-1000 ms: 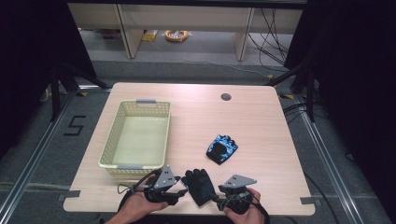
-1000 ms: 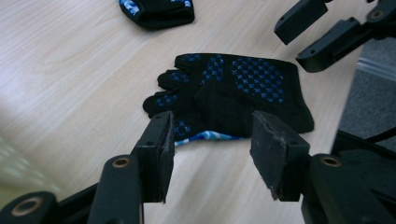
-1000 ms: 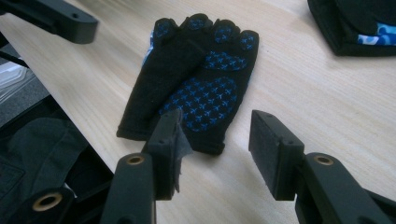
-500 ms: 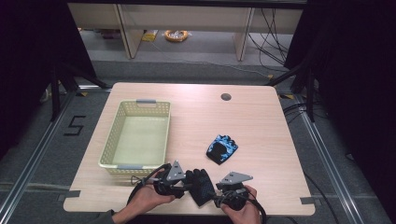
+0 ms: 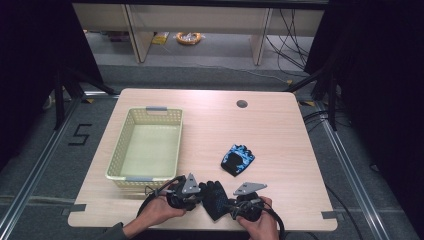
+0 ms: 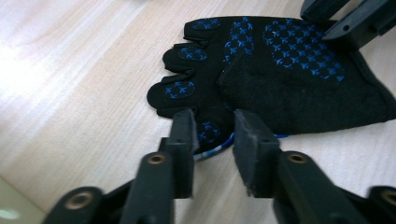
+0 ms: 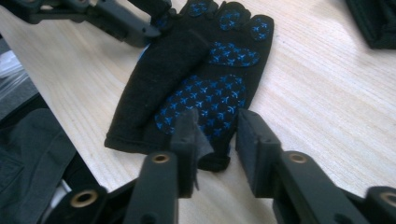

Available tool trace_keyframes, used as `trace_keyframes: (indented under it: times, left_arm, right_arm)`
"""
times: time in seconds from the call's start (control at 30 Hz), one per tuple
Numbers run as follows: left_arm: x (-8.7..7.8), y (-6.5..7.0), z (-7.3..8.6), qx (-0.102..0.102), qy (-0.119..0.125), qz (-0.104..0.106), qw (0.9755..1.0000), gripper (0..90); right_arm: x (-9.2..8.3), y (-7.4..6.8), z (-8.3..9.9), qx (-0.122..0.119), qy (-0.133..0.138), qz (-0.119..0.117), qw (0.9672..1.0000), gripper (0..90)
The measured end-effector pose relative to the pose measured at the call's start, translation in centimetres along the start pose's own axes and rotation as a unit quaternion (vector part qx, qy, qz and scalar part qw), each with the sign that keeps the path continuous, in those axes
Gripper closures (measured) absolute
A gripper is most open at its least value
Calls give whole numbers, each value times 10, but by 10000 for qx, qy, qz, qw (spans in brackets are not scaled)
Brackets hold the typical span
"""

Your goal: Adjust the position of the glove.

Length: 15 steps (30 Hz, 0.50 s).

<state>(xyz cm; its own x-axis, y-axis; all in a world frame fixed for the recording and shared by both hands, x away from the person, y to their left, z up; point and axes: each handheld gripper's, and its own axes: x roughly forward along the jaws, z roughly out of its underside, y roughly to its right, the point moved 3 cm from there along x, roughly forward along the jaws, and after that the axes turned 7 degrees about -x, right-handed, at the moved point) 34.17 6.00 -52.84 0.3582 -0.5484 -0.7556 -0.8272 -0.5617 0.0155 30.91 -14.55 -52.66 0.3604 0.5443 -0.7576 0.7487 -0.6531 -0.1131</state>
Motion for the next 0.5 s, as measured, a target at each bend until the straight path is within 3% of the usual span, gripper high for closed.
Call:
trace_keyframes:
  times: [0.03, 0.07, 0.13, 0.17, 0.2, 0.27, 0.33, 0.4, 0.5]
  left_arm:
    - [0, 2, 0, 38, 53, -39, 10000, 734]
    - [-1, 0, 0, 228, 1, -65, 9997, 773]
    - [-1, 1, 0, 207, 21, -70, 9998, 815]
    - [-1, 1, 0, 207, 26, -51, 9998, 829]
    - [-1, 2, 1, 141, 30, -23, 9999, 840]
    - [-2, 3, 1, 254, 46, -82, 9996, 862]
    - [-4, 6, 2, 281, 39, -86, 9996, 878]
    - [-5, 8, 4, 223, 64, 6, 9997, 880]
    - [-9, 11, 6, 325, 58, -24, 9995, 881]
  right_arm:
    - [-1, 1, 0, -46, -75, -38, 10000, 741]
    - [-1, 1, 0, -60, -48, -61, 10000, 763]
    - [-2, 2, 0, -74, 10, -109, 9999, 817]
    - [-1, 5, 0, -199, 111, -32, 9997, 841]
    - [-3, 5, 0, -189, 26, -65, 9998, 849]
    - [-2, 6, 0, -193, 110, -128, 9997, 870]
    - [-4, 8, -2, -306, 14, -151, 9994, 880]
    - [-4, 10, -4, -377, 83, -136, 9992, 888]
    - [-8, 14, -10, -505, 112, -139, 9986, 891]
